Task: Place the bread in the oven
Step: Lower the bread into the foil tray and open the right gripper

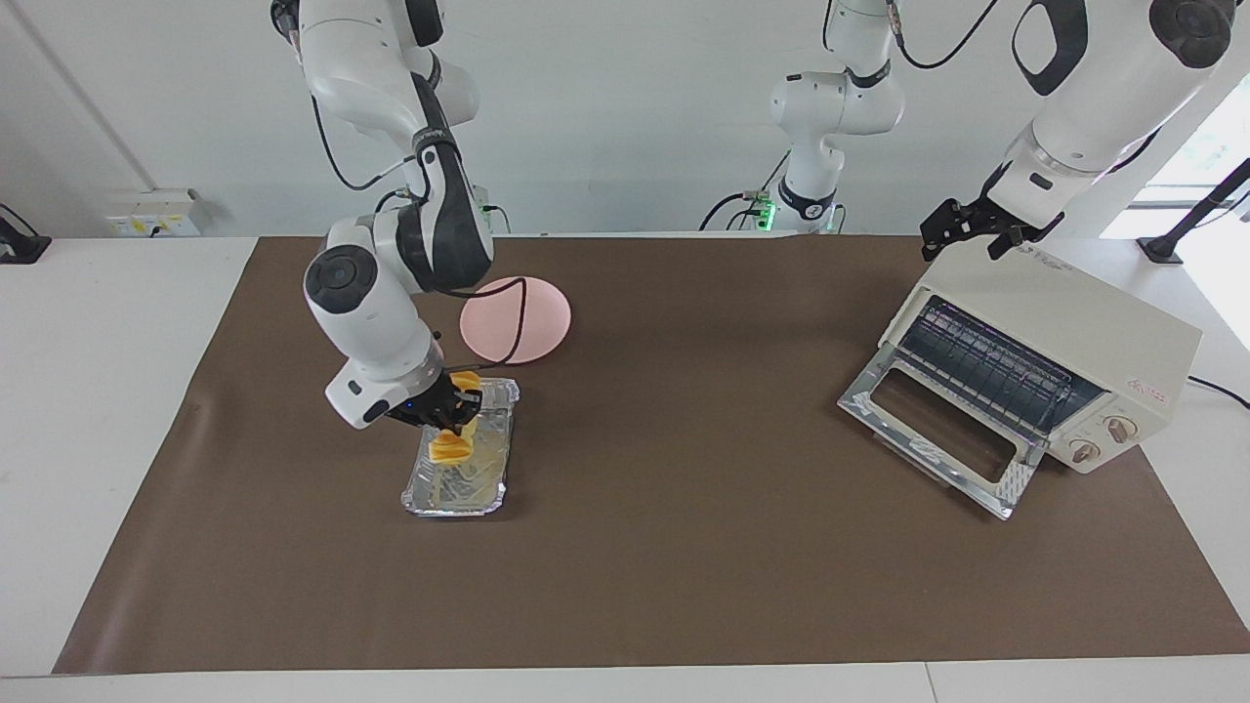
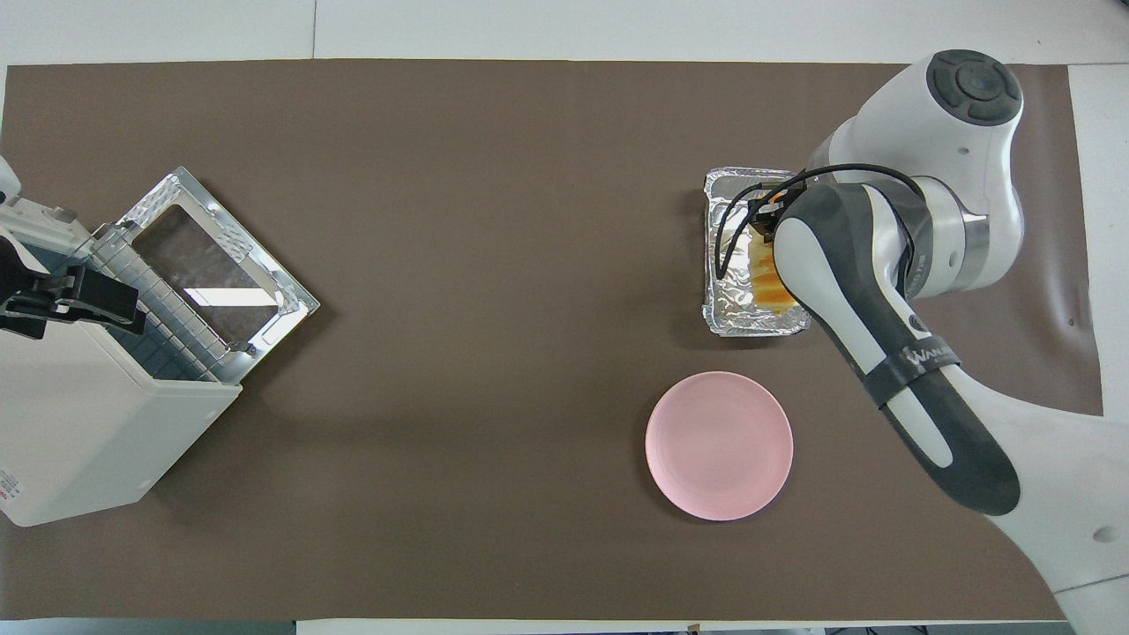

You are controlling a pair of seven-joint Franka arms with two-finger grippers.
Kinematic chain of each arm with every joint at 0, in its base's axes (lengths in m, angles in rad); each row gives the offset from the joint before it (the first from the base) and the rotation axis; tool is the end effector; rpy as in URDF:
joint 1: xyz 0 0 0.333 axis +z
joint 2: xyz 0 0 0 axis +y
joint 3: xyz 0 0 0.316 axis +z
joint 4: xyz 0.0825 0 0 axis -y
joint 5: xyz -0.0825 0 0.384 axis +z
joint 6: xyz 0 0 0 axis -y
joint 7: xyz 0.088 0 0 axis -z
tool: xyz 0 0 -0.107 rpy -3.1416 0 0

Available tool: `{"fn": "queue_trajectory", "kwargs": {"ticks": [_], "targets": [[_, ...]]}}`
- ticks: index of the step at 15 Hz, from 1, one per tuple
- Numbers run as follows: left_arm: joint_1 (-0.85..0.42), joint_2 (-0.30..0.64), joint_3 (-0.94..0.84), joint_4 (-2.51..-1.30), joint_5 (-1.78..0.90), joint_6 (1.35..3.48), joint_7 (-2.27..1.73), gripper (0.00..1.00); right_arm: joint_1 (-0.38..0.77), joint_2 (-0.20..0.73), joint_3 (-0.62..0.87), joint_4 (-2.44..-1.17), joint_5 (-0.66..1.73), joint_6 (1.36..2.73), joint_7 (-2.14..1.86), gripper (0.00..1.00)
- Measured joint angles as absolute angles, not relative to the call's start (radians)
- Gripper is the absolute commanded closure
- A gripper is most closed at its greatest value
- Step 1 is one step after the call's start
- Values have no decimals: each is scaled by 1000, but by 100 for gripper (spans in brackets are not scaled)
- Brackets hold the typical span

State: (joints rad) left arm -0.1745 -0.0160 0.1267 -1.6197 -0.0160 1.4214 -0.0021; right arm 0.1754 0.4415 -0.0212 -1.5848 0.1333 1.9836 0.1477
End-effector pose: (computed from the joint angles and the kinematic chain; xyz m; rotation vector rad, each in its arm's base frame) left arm 0.5304 -0.0267 0.5989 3.1142 -0.0729 -0.2855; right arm 0.6648 0.1136 0.3784 -3.0353 0.0725 0.0893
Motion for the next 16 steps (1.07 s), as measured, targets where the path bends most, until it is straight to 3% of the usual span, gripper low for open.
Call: {"fn": "queue_trajectory", "kwargs": {"ticks": [10,11,12,13,16], "targets": [[-174,-16,127,-1620,-16,1421,-2,0,178,516,-18,-1567,164,2085,96,100],[-174,-16,127,-1620,-16,1421,-2,0,179,517,-17,-1573,164,2087,96,77],[-174,-16,127,-1620,-16,1421,-2,0,181,518,-16,-1579,164,2090,96,31],[-174,-16,127,-1620,-16,1421,-2,0,182,518,-14,-1583,164,2092,95,0],[-174,-16,127,-1620,-16,1421,-2,0,182,518,-11,-1586,164,2091,95,0]]}}
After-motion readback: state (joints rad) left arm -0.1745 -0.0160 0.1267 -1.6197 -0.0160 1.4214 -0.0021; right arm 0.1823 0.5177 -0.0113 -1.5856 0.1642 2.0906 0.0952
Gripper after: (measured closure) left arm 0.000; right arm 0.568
